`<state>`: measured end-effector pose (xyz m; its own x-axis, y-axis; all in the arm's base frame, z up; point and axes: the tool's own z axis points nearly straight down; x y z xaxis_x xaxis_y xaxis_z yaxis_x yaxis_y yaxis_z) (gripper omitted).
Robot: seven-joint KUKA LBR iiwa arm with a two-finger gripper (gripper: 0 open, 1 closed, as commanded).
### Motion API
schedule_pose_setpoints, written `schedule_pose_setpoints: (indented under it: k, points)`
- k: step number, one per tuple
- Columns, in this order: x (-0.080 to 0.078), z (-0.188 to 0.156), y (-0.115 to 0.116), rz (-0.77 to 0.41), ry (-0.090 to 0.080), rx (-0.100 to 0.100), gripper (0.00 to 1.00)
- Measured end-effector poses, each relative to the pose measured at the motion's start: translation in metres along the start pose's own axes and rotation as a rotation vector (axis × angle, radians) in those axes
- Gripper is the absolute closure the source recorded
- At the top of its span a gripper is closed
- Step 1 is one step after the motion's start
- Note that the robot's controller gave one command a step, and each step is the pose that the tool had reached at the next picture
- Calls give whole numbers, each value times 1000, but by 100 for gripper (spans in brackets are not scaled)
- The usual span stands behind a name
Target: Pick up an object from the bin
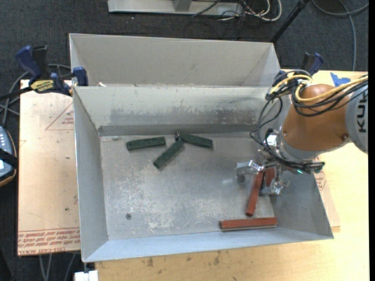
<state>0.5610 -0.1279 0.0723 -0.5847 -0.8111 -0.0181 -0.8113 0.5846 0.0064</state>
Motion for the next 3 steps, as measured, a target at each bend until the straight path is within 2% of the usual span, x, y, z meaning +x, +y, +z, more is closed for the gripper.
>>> schedule_pose_setpoints:
  k: [1,2,3]
  points:
    - [-1,-2,-1,-2,0,2,100]
    - [-17,-3,-21,-246,-10,7,100]
    - [-29,-150,-14,-346,13,13,100]
